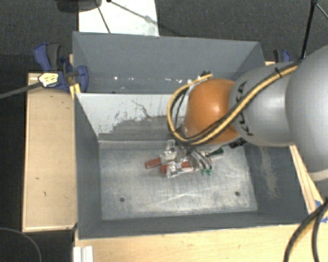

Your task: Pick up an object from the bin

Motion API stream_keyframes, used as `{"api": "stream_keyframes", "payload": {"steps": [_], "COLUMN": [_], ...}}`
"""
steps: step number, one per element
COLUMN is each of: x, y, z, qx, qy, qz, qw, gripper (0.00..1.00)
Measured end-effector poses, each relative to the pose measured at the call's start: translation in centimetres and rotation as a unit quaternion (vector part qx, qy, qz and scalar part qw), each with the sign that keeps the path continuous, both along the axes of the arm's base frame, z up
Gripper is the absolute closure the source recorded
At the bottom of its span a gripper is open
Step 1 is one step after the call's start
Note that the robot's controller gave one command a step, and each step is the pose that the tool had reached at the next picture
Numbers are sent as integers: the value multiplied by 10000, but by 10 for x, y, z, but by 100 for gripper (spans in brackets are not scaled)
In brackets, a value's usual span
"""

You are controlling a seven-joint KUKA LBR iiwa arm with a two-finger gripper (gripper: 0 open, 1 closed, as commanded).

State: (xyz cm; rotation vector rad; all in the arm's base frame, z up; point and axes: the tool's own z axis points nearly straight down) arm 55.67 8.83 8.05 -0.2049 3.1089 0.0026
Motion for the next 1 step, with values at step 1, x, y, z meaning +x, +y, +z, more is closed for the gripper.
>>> {"api": "stream_keyframes", "payload": {"steps": [1], "x": [-17], "y": [-9], "z": [181], "qx": [-11], "qy": [74], "qz": [152], "qw": [9999], "gripper": [100]}}
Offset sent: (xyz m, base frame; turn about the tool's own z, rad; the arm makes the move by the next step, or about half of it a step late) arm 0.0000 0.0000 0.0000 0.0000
